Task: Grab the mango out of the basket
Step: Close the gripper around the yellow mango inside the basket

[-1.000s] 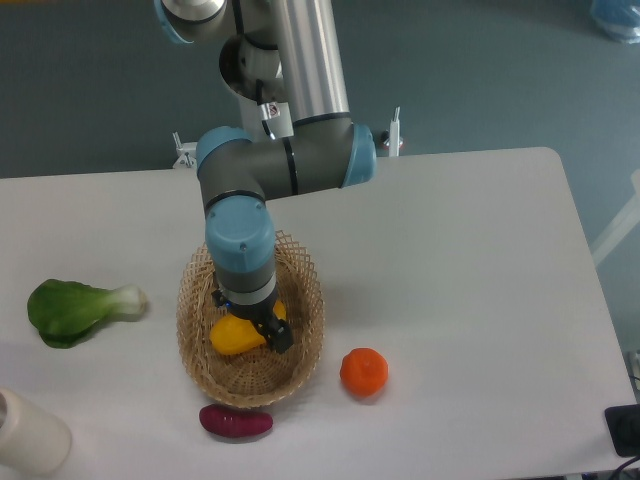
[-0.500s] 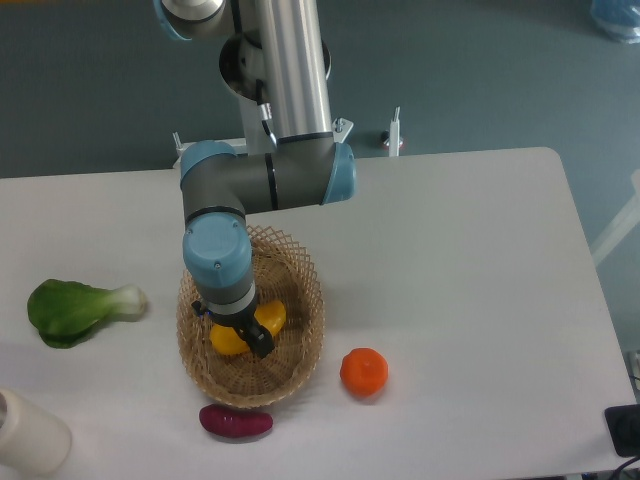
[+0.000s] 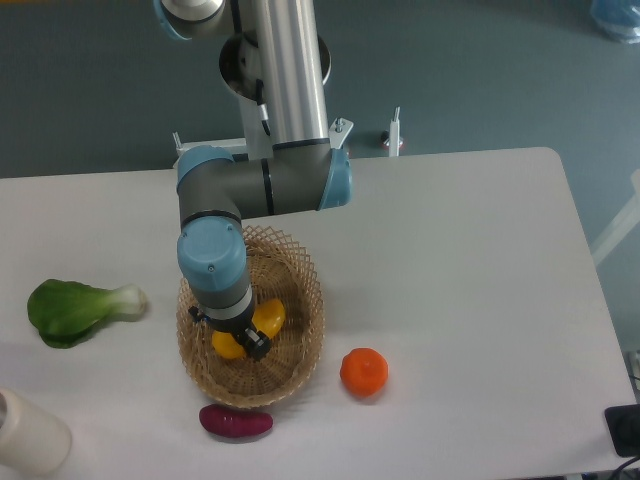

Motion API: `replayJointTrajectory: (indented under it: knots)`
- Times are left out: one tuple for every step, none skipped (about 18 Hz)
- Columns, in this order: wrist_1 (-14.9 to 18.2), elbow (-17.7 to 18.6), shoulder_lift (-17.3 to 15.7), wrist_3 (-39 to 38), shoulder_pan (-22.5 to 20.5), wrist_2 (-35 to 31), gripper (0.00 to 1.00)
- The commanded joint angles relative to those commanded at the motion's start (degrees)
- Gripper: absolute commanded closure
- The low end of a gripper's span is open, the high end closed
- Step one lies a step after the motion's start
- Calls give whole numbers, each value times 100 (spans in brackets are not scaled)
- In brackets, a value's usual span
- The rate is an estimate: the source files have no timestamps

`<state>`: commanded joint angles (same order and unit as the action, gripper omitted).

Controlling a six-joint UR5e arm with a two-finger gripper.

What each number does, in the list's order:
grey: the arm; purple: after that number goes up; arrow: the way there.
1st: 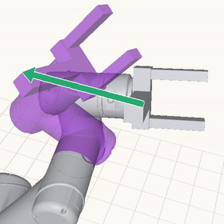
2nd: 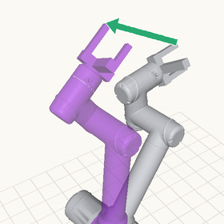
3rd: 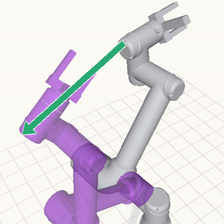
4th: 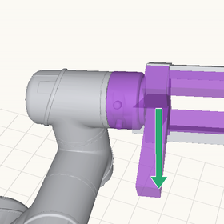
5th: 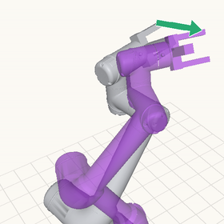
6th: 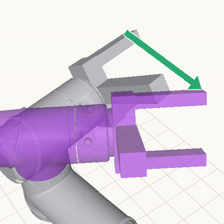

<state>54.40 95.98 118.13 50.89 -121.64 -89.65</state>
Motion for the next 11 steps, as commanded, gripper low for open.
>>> replayJointTrajectory:
  knots:
    - [-9, -9, -26, 17, -9, 9, 62]
    - [0, -44, -88, 35, -17, 9, 62]
    - [9, -79, -158, 44, -18, 9, 62]
    - [26, -114, -193, 44, -44, 9, 62]
    - [26, -158, -255, 35, -61, -9, 62]
    - [35, -176, -299, 35, -131, -26, 62]
    - [35, -202, -369, 44, -236, -44, 62]
    - [61, -211, -456, 44, -316, -44, 62]
    - [70, -211, -527, 53, -412, -44, 62]
    - [88, -211, -606, 70, -526, -27, 62]
    - [97, -211, -668, 157, -597, -44, 61]
